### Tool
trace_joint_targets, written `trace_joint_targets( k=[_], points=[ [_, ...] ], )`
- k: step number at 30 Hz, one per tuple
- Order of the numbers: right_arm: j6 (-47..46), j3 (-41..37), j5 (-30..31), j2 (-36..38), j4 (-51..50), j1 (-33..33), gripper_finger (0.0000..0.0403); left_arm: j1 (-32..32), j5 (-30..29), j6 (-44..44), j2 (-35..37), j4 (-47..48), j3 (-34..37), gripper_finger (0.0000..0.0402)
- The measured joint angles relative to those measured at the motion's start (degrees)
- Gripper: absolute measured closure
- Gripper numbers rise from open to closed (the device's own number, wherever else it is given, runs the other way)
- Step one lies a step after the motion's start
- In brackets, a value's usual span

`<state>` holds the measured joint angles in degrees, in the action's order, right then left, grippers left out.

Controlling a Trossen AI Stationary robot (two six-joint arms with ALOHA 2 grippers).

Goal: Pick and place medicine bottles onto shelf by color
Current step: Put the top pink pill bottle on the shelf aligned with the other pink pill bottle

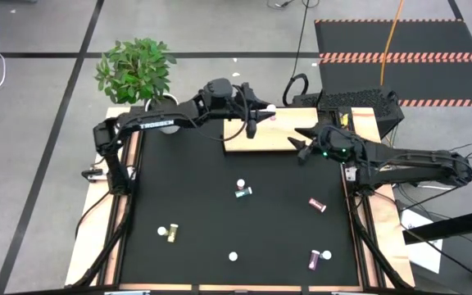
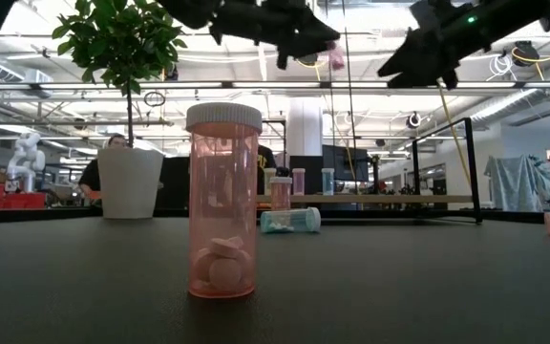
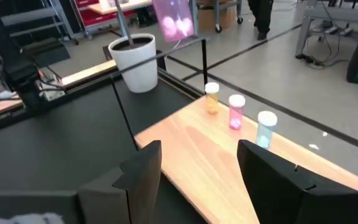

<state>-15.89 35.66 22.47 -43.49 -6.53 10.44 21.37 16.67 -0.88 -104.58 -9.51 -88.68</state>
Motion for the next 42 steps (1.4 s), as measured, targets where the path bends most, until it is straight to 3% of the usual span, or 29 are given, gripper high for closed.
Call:
trace_joint_targets(
  k=[6,12,20,32,42],
  points=[
    [-0.61,0.00,-0.07,6.62,-5.31,-0.02,0.0195,0.00,-0.15,-2.35,-6.26,-3.96,-3.50,0.0277],
    [-0.50,0.02,0.58,12.06,-10.43,-0.01,0.0195,-0.15,-0.17,-2.43,-15.69,0.07,-18.39,0.0277],
    [1.31,0.09,8.40,18.64,-11.33,0.00,0.0195,-0.17,-1.23,-2.24,-25.64,6.44,-35.11,0.0277],
    [8.13,0.18,9.49,21.00,-7.76,0.00,0.0195,-0.17,-6.10,0.40,-31.26,3.82,-37.53,0.0277],
    [15.09,0.17,18.30,17.97,3.12,0.11,0.0195,1.19,-5.58,5.33,-31.27,1.71,-37.53,0.0277]
  ],
)
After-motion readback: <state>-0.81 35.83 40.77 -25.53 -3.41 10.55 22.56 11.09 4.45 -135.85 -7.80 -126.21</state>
